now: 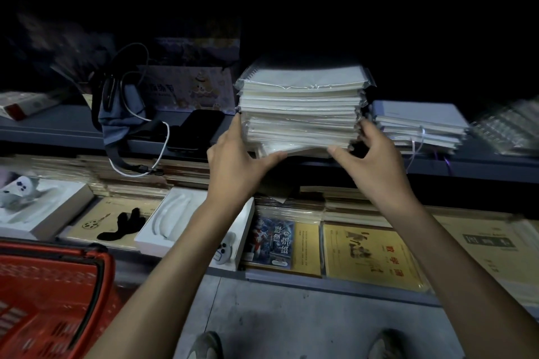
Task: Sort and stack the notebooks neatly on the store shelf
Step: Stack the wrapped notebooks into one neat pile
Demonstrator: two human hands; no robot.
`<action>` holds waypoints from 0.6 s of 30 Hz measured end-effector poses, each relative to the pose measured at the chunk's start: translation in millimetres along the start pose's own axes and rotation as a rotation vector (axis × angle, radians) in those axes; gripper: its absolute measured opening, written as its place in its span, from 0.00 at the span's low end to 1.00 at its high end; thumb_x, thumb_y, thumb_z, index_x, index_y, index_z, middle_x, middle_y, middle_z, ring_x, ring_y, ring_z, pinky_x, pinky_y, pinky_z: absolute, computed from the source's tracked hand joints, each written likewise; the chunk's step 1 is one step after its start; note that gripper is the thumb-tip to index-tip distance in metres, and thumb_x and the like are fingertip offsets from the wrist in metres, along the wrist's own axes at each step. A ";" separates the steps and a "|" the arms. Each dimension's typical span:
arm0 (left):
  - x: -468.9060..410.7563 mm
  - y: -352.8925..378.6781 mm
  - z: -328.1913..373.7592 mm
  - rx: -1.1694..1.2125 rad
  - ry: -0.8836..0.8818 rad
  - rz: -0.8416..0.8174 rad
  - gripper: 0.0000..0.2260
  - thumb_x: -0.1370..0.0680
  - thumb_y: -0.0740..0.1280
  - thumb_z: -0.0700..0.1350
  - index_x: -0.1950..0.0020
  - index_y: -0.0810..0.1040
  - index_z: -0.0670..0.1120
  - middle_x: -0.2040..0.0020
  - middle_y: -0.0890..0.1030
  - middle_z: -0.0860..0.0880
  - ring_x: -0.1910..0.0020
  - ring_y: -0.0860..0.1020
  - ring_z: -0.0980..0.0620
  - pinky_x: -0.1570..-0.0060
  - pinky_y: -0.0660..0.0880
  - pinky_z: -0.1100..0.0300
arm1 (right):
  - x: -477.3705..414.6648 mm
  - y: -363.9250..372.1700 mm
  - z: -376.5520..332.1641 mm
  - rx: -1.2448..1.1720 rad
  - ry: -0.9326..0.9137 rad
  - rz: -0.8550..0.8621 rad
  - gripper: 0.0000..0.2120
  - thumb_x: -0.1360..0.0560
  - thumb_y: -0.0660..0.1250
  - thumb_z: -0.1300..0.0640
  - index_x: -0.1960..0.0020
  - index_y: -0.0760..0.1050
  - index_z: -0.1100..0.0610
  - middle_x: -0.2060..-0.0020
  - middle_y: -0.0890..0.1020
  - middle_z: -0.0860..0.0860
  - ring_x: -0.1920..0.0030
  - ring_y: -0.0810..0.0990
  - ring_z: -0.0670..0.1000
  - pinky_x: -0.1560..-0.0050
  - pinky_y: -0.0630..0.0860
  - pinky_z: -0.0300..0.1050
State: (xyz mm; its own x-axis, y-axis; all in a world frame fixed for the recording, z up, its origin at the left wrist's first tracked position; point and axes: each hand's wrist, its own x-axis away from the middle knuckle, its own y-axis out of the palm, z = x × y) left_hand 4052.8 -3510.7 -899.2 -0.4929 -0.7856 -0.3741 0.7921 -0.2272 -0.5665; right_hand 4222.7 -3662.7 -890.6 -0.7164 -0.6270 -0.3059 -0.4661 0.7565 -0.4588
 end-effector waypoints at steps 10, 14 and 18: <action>-4.8 -0.1 -8.0 0.146 -0.049 0.009 0.43 0.39 0.78 0.73 0.27 0.76 0.57 0.41 0.85 0.59 0.37 0.81 0.53 0.35 0.78 0.47 | -18.1 -1.6 0.2 -0.020 0.057 -0.072 0.38 0.29 0.80 0.52 0.23 0.67 0.51 0.34 0.75 0.41 0.36 0.74 0.44 0.36 0.70 0.43; -4.1 -1.5 -7.4 0.167 -0.021 -0.007 0.41 0.33 0.83 0.61 0.23 0.75 0.51 0.36 0.84 0.54 0.35 0.80 0.58 0.33 0.78 0.52 | -22.6 -4.4 -0.3 -0.073 0.070 -0.042 0.40 0.34 0.83 0.55 0.25 0.71 0.54 0.33 0.79 0.47 0.33 0.78 0.49 0.29 0.74 0.52; -7.2 -7.3 -10.6 0.228 -0.011 -0.057 0.39 0.33 0.82 0.61 0.25 0.76 0.51 0.39 0.85 0.57 0.37 0.81 0.61 0.34 0.78 0.52 | -21.4 -7.0 -5.4 -0.108 0.052 -0.022 0.42 0.34 0.83 0.59 0.24 0.70 0.56 0.41 0.79 0.38 0.38 0.78 0.41 0.37 0.74 0.37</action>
State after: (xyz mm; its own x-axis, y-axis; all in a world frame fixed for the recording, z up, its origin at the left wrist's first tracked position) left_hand 4046.7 -3497.3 -900.1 -0.5360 -0.7737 -0.3377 0.8247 -0.3944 -0.4054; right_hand 4238.5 -3653.6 -876.3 -0.7303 -0.6350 -0.2518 -0.5330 0.7602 -0.3713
